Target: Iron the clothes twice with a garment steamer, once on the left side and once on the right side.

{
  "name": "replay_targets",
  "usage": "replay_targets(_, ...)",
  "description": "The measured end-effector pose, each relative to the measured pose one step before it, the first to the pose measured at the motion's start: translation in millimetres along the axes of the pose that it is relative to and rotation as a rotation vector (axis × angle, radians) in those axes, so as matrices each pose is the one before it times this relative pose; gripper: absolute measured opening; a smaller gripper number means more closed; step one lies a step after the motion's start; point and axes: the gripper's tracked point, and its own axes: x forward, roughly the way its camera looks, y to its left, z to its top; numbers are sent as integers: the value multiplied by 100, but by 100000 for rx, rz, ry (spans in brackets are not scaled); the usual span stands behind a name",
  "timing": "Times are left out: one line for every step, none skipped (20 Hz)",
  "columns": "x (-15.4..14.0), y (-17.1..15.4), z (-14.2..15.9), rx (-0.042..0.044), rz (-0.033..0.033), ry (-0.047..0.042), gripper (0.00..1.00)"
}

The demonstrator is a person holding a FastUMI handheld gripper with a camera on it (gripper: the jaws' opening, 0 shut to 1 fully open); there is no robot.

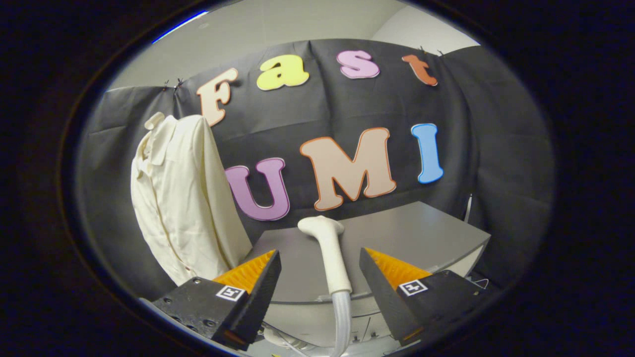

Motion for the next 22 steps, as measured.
replay_targets(1530,-355,-281,-819,-265,3491,97)
replay_targets(1529,-295,-392,-899,-353,4072,97)
replay_targets(1409,-131,-337,-966,243,3546,97)
replay_targets(1522,84,15,-119,525,2420,98)
replay_targets(1465,-162,-307,195,316,3161,97)
replay_targets(1265,-219,102,857,-543,2638,97)
replay_targets(1050,-195,236,1819,-424,2200,97)
replay_targets(905,-62,248,991,-434,2631,97)
replay_targets(702,214,294,612,475,2978,97)
replay_targets(513,85,326,885,309,2825,97)
replay_targets(363,76,378,386,273,2702,96)
replay_targets(457,66,553,-196,-680,1503,88)
replay_targets(354,-84,400,-809,-413,3188,82)
replay_targets(198,289,323,1983,-71,4009,77)
replay_targets(858,280,-207,322,438,3674,73)
replay_targets(542,-229,-358,-132,-1253,5509,68)
replay_targets(-154,-443,665,414,-727,536,65)
replay_targets(560,-22,195,-14,-407,2202,56)
replay_targets(-572,147,-269,-1519,1028,4538,47)
replay_targets(194,15,330,-1482,1027,947,48)
replay_targets(70,-2,-232,-544,880,2324,48)
replay_targets(6,81,264,355,106,-1523,49)
